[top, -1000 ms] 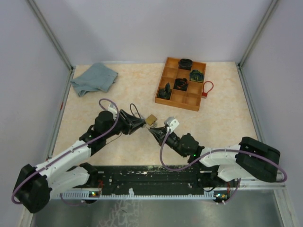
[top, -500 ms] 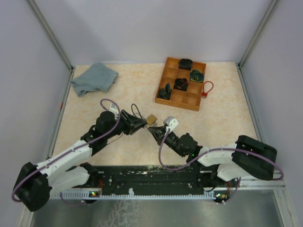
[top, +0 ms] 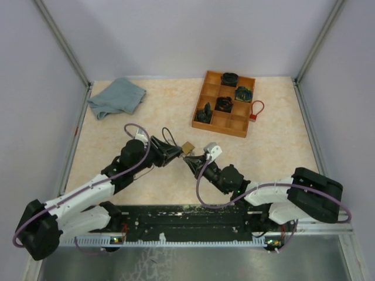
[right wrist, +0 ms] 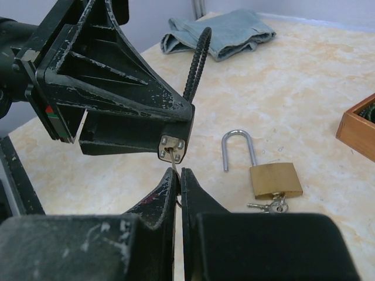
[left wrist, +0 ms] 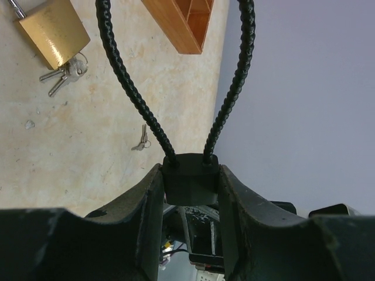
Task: Unlock with the key
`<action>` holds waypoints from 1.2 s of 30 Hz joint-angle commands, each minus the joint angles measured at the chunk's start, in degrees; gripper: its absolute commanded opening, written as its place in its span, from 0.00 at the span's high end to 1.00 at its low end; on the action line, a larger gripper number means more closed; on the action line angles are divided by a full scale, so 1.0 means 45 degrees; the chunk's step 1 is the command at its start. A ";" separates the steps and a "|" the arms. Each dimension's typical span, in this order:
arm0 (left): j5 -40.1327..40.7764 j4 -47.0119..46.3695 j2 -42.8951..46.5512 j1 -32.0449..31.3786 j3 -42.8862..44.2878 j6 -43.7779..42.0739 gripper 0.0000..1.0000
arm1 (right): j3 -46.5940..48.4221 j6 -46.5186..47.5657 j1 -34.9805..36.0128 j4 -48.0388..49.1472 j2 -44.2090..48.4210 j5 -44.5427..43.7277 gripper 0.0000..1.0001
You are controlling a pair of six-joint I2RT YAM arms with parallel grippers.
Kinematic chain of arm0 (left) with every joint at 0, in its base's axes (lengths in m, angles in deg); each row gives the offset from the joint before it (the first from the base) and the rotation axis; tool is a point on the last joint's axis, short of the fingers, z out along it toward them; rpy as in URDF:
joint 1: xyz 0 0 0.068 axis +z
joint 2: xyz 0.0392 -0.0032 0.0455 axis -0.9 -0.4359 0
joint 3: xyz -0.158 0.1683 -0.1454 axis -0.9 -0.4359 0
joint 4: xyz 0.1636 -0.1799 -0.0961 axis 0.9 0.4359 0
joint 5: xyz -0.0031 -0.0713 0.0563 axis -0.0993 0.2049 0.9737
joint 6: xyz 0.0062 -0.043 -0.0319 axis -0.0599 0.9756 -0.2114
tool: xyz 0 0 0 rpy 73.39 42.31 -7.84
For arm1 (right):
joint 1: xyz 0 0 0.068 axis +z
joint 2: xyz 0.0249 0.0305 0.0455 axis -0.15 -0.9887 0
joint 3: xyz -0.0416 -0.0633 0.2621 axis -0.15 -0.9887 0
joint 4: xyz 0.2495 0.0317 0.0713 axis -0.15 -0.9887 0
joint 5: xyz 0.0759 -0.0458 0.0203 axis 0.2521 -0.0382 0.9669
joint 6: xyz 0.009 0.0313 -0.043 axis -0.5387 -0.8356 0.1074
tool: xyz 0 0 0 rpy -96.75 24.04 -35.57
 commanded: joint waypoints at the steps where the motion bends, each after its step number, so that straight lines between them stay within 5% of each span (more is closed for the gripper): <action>1: 0.0586 -0.1152 0.0225 -0.0746 -0.0095 -0.0117 1.00 | 0.0742 -0.0953 0.0119 0.0444 0.0253 -0.0222 1.00; 9: 0.2763 -0.0523 0.0160 -0.2567 -0.0115 0.0086 1.00 | 0.0626 -0.0913 0.0117 0.1198 0.0148 -0.1027 1.00; 16: 0.2731 0.0362 -0.0336 -0.2868 0.0185 0.0183 1.00 | -0.0041 0.0396 0.0112 0.3229 -0.0005 -0.0565 1.00; 30: 0.3437 0.0570 0.0575 -0.2839 0.0051 -0.0538 1.00 | 0.0839 0.1302 0.0092 -0.0083 0.1135 0.0585 1.00; 36: 0.3880 -0.2387 0.1916 -0.2632 -0.1392 -0.1813 1.00 | 0.0893 0.0663 0.0090 -0.1080 0.1867 0.0945 1.00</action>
